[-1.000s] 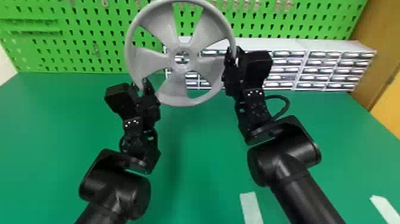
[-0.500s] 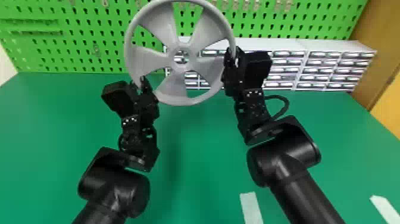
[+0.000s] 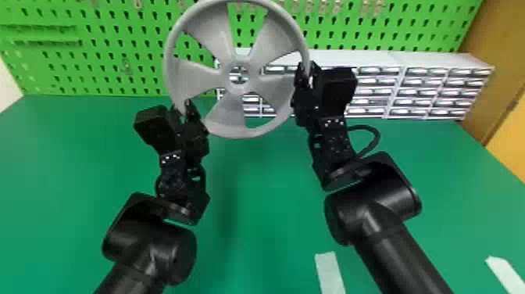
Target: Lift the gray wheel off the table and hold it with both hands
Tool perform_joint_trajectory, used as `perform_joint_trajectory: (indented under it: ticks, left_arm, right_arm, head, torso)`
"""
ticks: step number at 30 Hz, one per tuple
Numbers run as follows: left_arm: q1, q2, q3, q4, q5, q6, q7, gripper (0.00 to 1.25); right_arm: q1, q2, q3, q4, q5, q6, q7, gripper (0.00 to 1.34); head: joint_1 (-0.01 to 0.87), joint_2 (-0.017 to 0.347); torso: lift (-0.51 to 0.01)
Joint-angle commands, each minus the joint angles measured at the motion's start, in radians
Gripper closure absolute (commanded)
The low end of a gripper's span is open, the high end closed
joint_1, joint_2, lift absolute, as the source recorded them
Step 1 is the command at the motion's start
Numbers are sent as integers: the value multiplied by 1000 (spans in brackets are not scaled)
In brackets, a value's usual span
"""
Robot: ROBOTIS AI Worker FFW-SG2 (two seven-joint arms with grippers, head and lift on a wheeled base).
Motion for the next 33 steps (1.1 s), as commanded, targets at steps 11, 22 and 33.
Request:
perform_joint_trajectory:
  ticks: [11, 22, 33]
  left_arm:
    - [-4, 6, 10, 0, 11, 5, -9, 1006]
    - [-5, 6, 17, -4, 1, 8, -10, 1006]
    - [-2, 6, 2, -7, -22, 8, -18, 1006]
  right_arm:
    - [15, 4, -14, 1, 13, -1, -3, 1090]
    - [19, 7, -20, 9, 16, 5, -6, 1090]
    - [12, 2, -19, 9, 18, 5, -6, 1090]
  head:
    - [711, 15]
    - [711, 15]
    - [711, 15]
  torso:
    - [-98]
    - [-98]
    - [-98]
